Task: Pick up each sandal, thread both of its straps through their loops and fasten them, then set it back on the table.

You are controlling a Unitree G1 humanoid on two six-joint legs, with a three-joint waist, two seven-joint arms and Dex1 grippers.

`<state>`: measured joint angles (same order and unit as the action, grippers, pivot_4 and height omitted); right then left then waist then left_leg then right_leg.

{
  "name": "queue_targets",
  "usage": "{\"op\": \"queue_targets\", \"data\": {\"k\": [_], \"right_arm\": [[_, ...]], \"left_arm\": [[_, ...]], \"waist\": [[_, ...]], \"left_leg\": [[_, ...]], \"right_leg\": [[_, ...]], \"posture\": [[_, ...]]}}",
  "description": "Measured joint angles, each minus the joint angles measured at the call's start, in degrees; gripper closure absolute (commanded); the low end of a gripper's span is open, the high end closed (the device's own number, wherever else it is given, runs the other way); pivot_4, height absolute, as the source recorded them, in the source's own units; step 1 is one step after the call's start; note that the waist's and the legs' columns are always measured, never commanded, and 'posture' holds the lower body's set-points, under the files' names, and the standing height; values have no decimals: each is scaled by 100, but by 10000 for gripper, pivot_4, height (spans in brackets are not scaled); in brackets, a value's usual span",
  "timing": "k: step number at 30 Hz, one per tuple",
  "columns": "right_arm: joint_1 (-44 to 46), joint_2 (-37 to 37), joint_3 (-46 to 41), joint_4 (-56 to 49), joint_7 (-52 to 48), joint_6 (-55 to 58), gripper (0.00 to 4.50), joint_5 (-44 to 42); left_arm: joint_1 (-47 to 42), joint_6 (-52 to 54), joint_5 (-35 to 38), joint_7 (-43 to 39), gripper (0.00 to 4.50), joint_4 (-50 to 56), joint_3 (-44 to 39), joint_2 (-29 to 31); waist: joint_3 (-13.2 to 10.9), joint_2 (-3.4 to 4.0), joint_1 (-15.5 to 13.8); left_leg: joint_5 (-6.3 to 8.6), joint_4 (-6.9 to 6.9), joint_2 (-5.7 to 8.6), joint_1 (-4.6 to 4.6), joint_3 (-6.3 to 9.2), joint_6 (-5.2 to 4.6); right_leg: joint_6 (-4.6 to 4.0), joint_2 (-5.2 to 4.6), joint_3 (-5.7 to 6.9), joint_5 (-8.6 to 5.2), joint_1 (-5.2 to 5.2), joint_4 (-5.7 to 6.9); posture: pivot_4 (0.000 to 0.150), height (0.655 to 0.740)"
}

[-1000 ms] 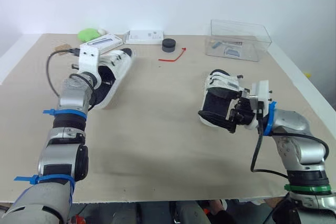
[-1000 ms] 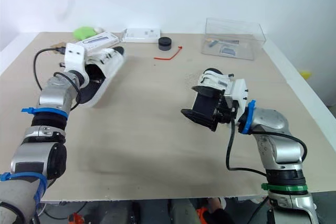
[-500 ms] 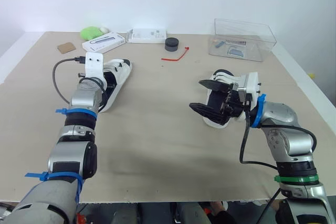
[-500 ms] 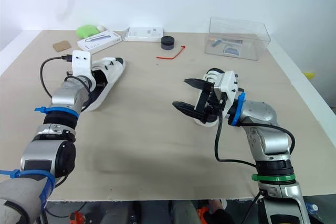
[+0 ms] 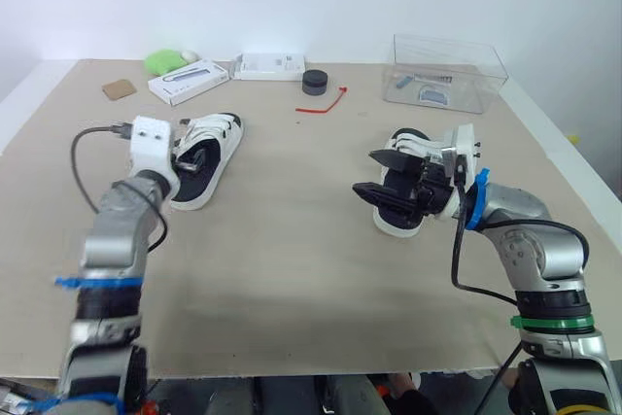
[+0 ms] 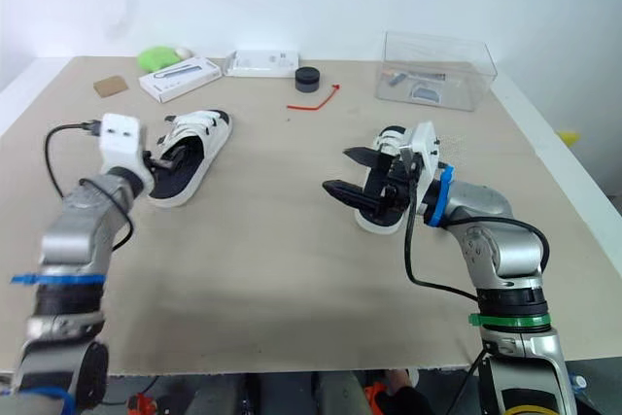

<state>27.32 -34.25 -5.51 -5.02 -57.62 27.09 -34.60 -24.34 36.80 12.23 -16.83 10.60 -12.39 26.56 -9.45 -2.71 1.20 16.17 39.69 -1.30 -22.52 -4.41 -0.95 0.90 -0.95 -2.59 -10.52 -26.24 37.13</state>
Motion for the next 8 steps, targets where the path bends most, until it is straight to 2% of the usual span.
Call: {"op": "queue_targets", "data": {"k": [4, 8], "right_arm": [[-944, -392, 187, -391, -810, -984, 0, 416], [-1487, -448, 271, -492, -1126, -1327, 0, 478]], "left_arm": [[1105, -309, 812, -1272, 1153, 970, -292, 436], [1983, -1040, 841, -2643, 1153, 1084, -11, 1319]], "waist": [[2, 2, -20], [2, 2, 19]], "left_leg": [[0, 1, 6, 17, 1, -5], [-13, 1, 4, 49, -21, -17]], "right_leg": [[9, 10, 12, -10, 23, -6], [21, 25, -2, -24, 41, -8]], "posture": [[1500, 7400], [1500, 7400]]}}
